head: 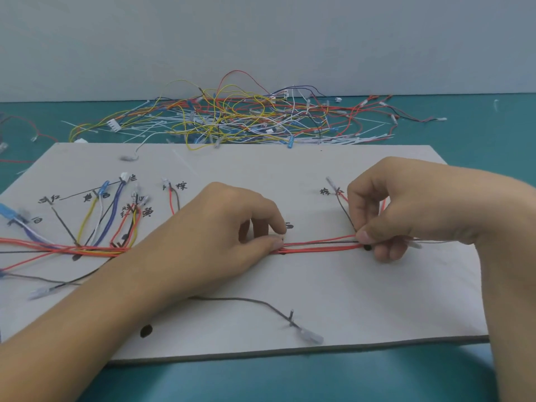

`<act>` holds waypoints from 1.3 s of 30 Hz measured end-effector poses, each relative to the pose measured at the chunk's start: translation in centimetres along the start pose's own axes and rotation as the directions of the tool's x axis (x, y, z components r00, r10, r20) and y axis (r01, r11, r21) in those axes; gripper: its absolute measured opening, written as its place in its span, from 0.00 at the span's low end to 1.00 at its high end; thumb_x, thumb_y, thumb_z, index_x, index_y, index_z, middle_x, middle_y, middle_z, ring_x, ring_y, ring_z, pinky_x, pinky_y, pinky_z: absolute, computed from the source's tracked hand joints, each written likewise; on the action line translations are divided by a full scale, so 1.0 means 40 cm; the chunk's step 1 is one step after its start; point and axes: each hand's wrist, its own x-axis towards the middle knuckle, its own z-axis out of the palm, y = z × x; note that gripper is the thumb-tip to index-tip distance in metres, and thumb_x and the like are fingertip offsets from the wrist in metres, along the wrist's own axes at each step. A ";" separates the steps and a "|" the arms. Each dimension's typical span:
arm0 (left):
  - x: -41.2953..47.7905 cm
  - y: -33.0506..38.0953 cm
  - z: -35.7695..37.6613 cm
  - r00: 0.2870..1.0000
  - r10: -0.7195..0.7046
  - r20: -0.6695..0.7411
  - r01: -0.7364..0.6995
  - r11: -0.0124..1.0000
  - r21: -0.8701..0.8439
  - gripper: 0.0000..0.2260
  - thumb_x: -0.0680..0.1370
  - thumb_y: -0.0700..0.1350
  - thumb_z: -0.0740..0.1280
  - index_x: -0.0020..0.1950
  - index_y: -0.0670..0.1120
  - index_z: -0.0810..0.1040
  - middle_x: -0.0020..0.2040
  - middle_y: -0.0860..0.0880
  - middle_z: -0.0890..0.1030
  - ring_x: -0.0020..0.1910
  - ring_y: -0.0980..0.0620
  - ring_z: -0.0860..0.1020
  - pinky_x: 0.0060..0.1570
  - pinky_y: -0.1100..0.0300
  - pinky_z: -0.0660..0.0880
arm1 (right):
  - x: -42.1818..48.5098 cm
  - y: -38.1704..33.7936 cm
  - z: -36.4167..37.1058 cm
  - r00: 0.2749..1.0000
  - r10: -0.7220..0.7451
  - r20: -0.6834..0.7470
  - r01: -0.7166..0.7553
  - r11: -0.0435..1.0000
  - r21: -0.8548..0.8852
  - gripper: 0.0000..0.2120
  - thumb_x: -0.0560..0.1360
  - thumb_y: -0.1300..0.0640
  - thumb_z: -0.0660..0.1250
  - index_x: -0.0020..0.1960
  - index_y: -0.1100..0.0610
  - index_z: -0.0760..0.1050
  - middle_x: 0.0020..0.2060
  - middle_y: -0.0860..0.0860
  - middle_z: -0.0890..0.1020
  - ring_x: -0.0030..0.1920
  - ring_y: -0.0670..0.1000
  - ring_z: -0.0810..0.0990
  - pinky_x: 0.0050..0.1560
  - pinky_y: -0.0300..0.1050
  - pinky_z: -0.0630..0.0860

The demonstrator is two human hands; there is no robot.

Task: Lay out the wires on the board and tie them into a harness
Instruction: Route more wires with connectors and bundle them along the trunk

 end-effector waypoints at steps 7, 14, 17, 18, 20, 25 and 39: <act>0.005 0.002 0.009 0.999 0.014 0.032 -0.013 1.000 -0.024 0.05 0.77 0.41 0.75 0.47 0.51 0.87 0.39 0.58 0.79 0.35 0.52 0.77 0.37 0.67 0.67 | -0.002 0.002 -0.004 0.995 0.066 -0.070 -0.067 0.997 -0.022 0.09 0.70 0.64 0.79 0.39 0.61 0.78 0.29 0.56 0.85 0.25 0.53 0.83 0.27 0.40 0.77; 0.006 0.005 0.007 0.998 0.020 0.052 -0.019 1.000 -0.017 0.05 0.77 0.41 0.75 0.47 0.52 0.87 0.40 0.58 0.79 0.35 0.53 0.76 0.36 0.69 0.67 | -0.009 -0.001 0.000 0.992 0.114 -0.043 -0.118 0.989 -0.091 0.07 0.71 0.65 0.75 0.35 0.60 0.82 0.28 0.57 0.84 0.25 0.51 0.81 0.30 0.41 0.78; 0.010 0.005 0.006 0.997 0.026 0.069 -0.026 1.000 -0.003 0.06 0.77 0.41 0.74 0.46 0.52 0.86 0.40 0.58 0.78 0.35 0.54 0.76 0.37 0.70 0.66 | -0.007 -0.002 0.006 0.991 0.127 -0.047 -0.132 0.981 -0.139 0.06 0.72 0.64 0.72 0.36 0.60 0.82 0.28 0.55 0.85 0.26 0.51 0.83 0.32 0.44 0.81; 0.011 0.007 0.006 0.997 0.030 0.074 -0.030 1.000 -0.003 0.06 0.77 0.40 0.74 0.45 0.52 0.85 0.40 0.58 0.78 0.35 0.54 0.76 0.37 0.70 0.66 | -0.006 -0.002 0.008 0.991 0.127 -0.050 -0.134 0.978 -0.159 0.05 0.72 0.63 0.71 0.37 0.60 0.81 0.28 0.54 0.85 0.27 0.52 0.84 0.35 0.46 0.83; 0.013 0.010 0.006 0.996 0.042 0.082 -0.043 0.999 0.002 0.06 0.76 0.39 0.73 0.44 0.51 0.84 0.40 0.57 0.77 0.36 0.54 0.76 0.37 0.69 0.67 | -0.006 -0.005 0.010 0.991 0.125 -0.053 -0.132 0.974 -0.183 0.05 0.71 0.63 0.69 0.37 0.60 0.81 0.28 0.53 0.85 0.28 0.52 0.85 0.39 0.48 0.84; 0.020 0.013 0.008 0.994 0.089 0.060 -0.090 0.996 0.024 0.05 0.74 0.40 0.71 0.41 0.49 0.83 0.38 0.53 0.79 0.37 0.53 0.77 0.38 0.61 0.72 | -0.010 -0.010 0.012 0.993 0.112 -0.043 -0.119 0.972 -0.201 0.04 0.71 0.63 0.69 0.37 0.58 0.81 0.28 0.52 0.85 0.29 0.50 0.85 0.42 0.48 0.84; 0.006 0.000 -0.009 0.996 0.085 0.037 -0.087 0.995 0.049 0.04 0.70 0.40 0.69 0.37 0.48 0.82 0.34 0.53 0.78 0.35 0.53 0.77 0.35 0.61 0.72 | -0.018 -0.064 0.057 0.978 -0.006 -0.210 -0.053 0.960 -0.275 0.06 0.68 0.64 0.65 0.36 0.55 0.78 0.26 0.48 0.83 0.28 0.46 0.84 0.32 0.43 0.81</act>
